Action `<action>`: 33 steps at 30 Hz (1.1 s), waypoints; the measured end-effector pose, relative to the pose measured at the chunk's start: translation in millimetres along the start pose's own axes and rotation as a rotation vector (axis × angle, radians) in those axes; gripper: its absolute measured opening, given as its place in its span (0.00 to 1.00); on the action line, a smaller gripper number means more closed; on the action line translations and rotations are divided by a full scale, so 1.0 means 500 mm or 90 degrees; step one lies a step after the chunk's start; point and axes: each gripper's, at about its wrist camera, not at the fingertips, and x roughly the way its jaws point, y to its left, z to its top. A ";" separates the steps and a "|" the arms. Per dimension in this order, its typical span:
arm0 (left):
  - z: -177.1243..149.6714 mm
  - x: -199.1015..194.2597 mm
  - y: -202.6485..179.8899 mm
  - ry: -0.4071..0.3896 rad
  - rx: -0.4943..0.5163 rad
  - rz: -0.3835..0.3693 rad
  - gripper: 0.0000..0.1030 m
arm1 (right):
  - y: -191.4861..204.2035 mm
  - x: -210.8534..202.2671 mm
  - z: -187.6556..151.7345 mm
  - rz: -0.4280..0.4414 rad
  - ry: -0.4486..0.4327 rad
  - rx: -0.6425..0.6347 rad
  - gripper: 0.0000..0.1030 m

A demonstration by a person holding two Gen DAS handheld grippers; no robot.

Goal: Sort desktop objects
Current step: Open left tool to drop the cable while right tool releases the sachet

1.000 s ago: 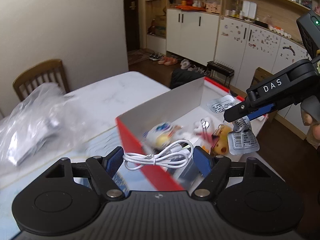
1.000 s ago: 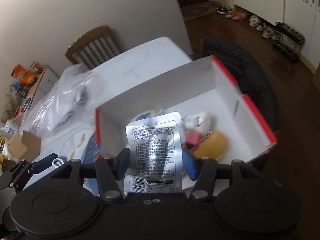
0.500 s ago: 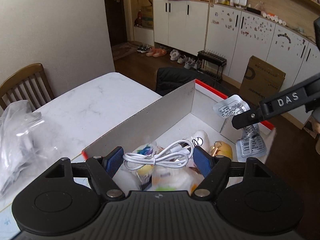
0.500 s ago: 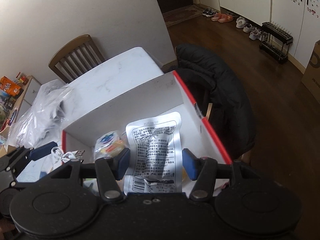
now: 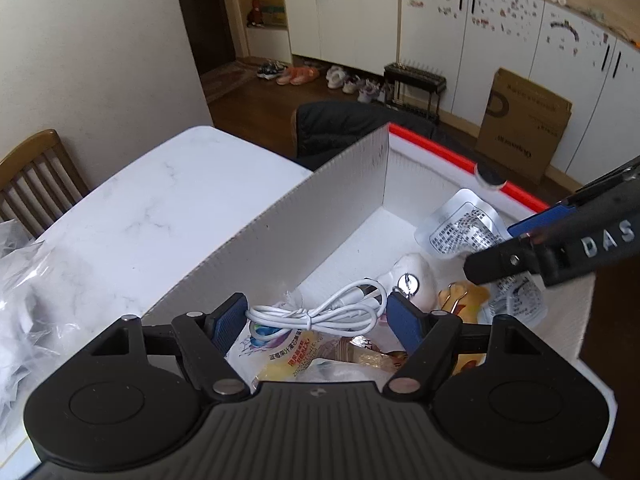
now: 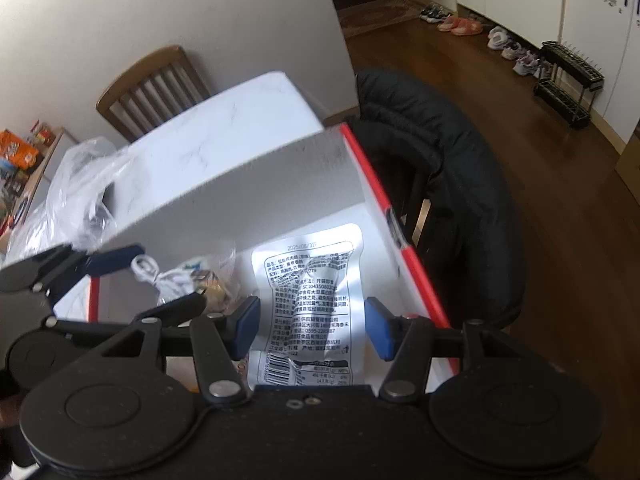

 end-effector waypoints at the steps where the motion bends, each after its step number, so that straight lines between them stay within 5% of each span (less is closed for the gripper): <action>1: 0.002 0.006 -0.001 0.006 0.004 0.000 0.74 | 0.002 0.003 -0.003 -0.001 0.004 -0.007 0.54; 15: -0.009 0.060 0.004 0.070 0.011 -0.005 0.74 | 0.019 0.039 -0.023 -0.014 0.039 -0.042 0.54; 33: -0.017 0.035 0.022 0.050 -0.034 -0.020 0.74 | 0.011 0.035 -0.013 0.007 0.033 -0.034 0.62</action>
